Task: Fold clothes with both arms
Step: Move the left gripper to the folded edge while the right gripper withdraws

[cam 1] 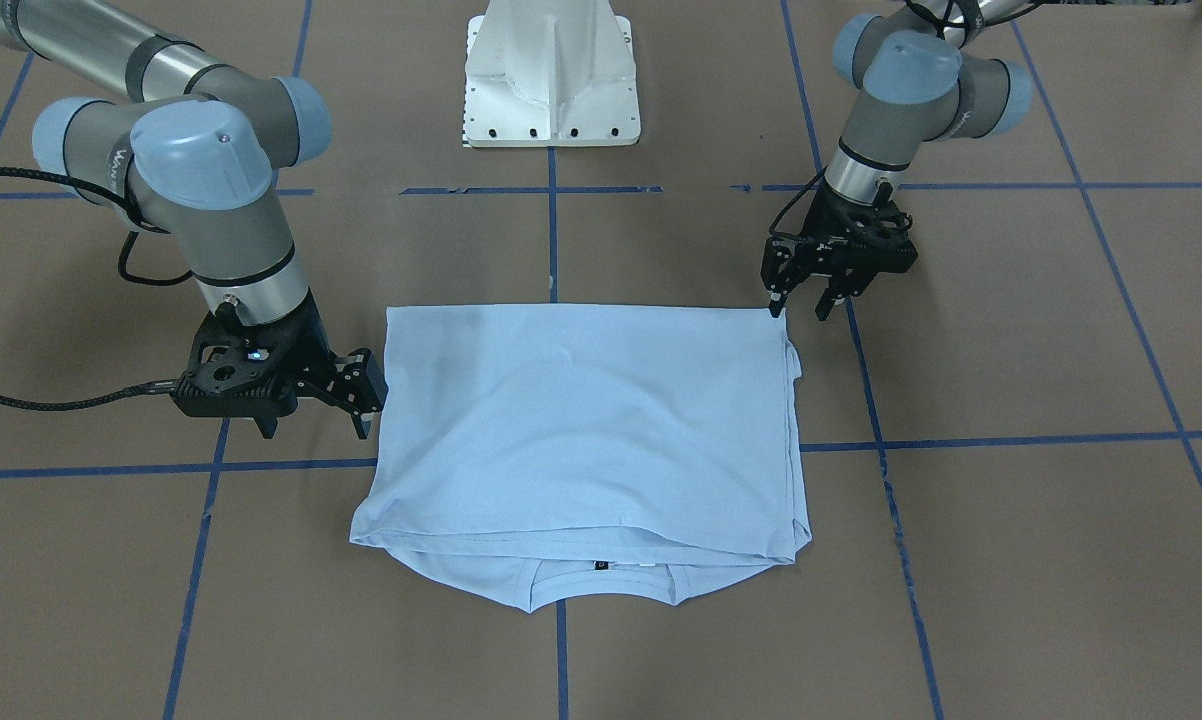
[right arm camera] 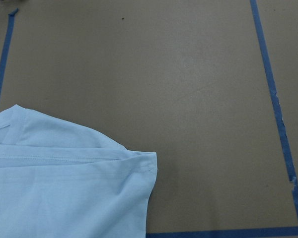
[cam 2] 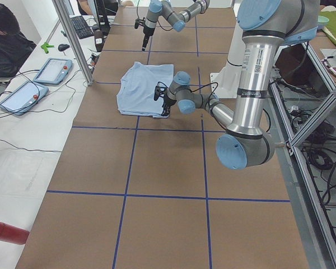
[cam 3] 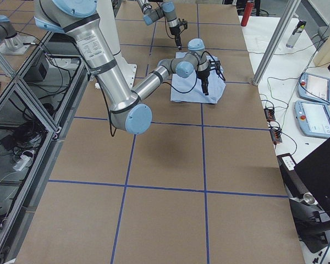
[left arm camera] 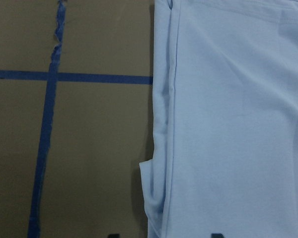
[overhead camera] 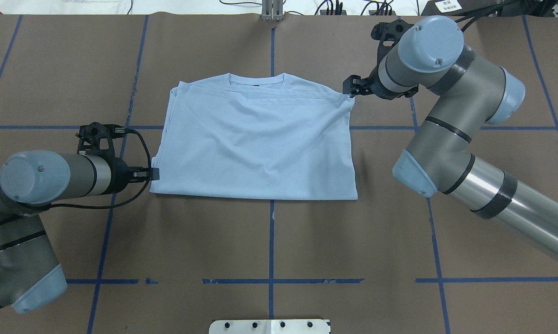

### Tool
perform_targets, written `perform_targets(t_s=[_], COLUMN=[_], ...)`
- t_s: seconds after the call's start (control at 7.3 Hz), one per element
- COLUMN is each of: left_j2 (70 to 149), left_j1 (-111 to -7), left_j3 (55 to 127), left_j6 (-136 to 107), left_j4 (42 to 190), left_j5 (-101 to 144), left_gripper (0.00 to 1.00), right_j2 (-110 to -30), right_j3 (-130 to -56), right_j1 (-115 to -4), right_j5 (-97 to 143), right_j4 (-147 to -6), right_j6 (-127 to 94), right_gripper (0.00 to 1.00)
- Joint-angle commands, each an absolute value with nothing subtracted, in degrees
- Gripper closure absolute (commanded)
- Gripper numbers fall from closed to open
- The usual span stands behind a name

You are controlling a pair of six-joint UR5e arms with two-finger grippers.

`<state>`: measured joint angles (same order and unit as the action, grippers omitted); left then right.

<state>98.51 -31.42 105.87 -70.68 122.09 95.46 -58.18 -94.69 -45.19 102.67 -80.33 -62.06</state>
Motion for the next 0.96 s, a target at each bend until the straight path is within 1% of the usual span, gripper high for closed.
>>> perform_targets(t_s=[0.0,0.41,0.69,0.82], left_j2=[98.5,99.1,99.1,99.2], left_j1=[-30.9,-29.0,-28.4,-28.4], left_j3=[104.2,103.7,103.7,103.7], left_j6=[-71.1,-71.1,-71.2,-71.2], left_j4=[122.1,122.1,122.1,122.1], left_j5=[95.2,95.2,95.2,95.2], left_gripper=[0.47,0.47,0.57,0.59], right_j2=[-58.3,-58.6,-58.7,-58.8], right_j3=[-94.6,-94.5,-94.4,-94.4], right_j1=[-45.1,-45.1,-45.1,-45.1], right_j5=[102.6,102.5,102.5,102.5], right_j4=[-80.3,-80.3,-80.3,-80.2], right_j6=[-62.1,-62.0,-62.0,-62.0], right_gripper=[0.0,0.0,0.0,0.0])
